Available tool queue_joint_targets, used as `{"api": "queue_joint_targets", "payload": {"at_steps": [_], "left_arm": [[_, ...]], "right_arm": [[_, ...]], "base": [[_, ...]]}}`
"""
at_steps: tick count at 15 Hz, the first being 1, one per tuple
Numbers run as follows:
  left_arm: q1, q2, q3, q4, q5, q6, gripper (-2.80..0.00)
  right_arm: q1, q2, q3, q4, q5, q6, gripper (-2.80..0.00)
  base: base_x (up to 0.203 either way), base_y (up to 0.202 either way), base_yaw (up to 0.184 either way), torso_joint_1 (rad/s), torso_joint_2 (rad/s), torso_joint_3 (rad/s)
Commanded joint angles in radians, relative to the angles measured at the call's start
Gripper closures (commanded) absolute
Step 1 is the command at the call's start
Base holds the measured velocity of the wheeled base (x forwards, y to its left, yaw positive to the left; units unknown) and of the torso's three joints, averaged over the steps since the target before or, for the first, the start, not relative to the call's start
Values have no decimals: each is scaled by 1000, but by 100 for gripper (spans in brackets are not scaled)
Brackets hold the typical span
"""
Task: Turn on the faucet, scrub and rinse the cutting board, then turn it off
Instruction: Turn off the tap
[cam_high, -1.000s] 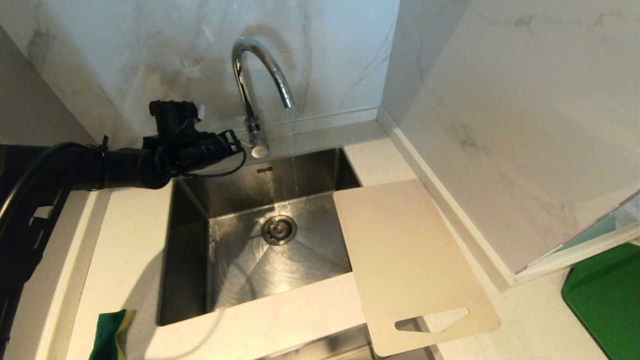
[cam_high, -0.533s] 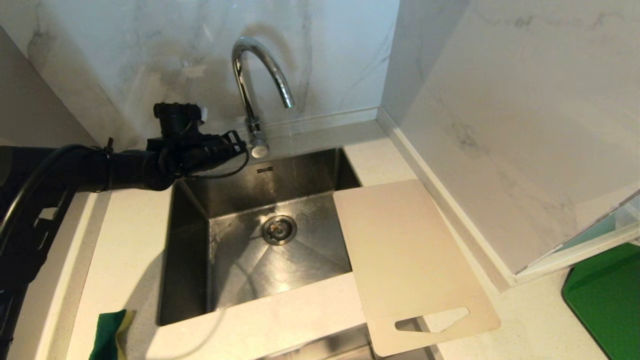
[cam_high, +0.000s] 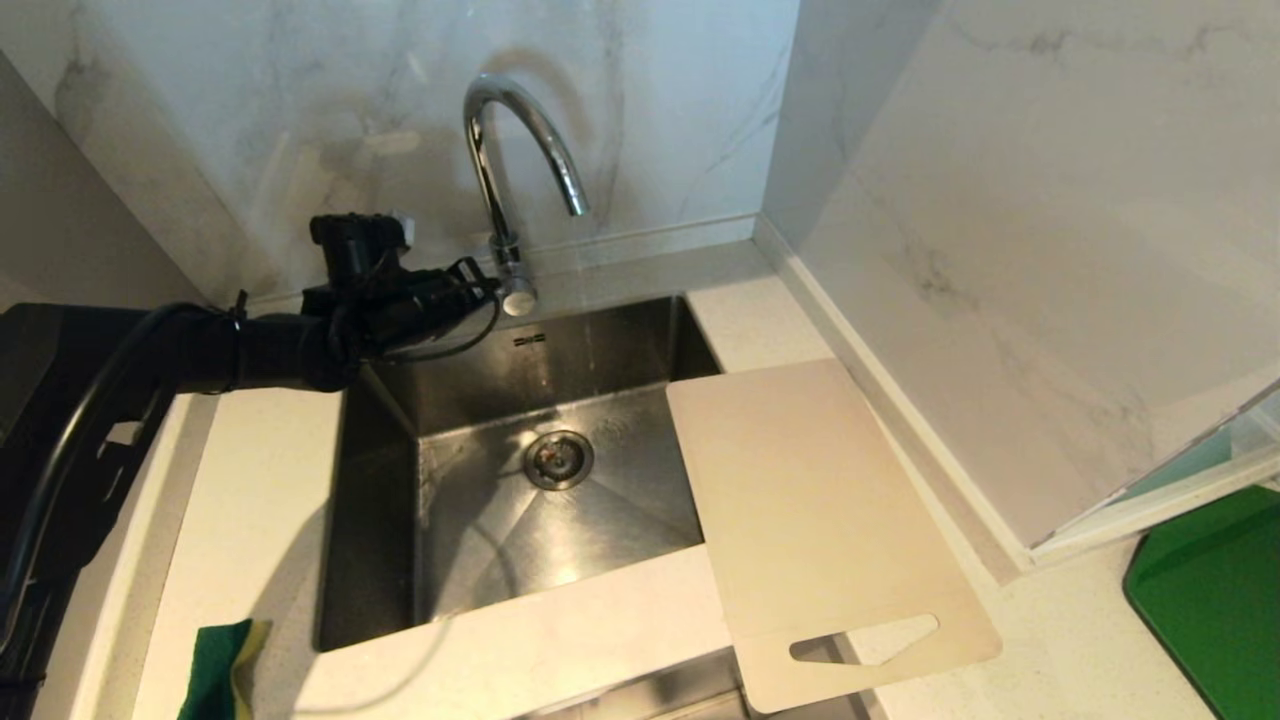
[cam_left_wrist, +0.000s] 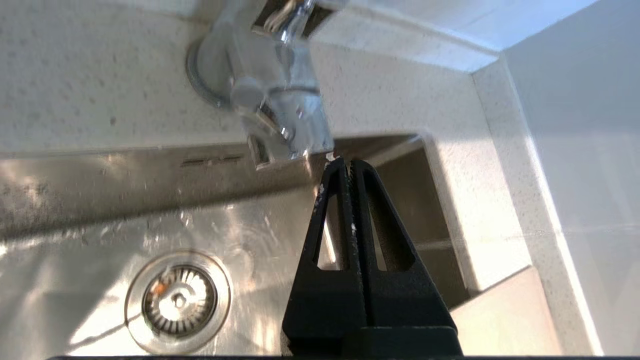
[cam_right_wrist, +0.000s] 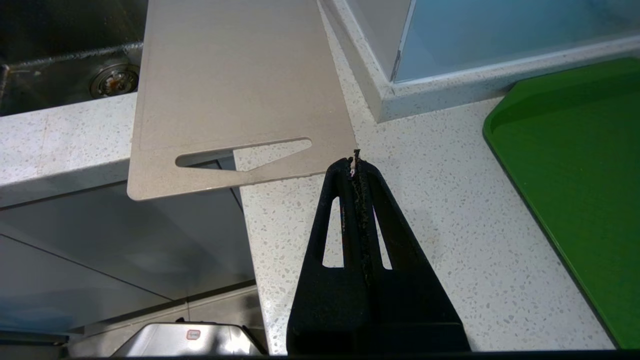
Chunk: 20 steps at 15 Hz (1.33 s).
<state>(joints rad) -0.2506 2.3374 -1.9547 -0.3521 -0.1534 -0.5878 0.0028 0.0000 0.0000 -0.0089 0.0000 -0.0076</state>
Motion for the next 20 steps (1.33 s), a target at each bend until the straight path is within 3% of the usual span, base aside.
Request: {"api": "queue_joint_targets", "payload": {"at_steps": [1,9,15,20], "left_arm": [[2,12,-1,-8,-2,-3,0],[36,45,-12,-51,-11,-1,0],[44,77,-20,-91,-17,50,0],[49,71,-21,-91,-17,51,0]], "right_arm": [[0,1,0,0,0,0,0],[0,2,0,0,0,0,0],[0,0,0,0,0,0,0],[0,1,0,0,0,0,0]], "base": [[0,0,0,0,0,0],[0,0,0,0,0,0],[0,0,0,0,0,0],[0,0,0,0,0,0]]}}
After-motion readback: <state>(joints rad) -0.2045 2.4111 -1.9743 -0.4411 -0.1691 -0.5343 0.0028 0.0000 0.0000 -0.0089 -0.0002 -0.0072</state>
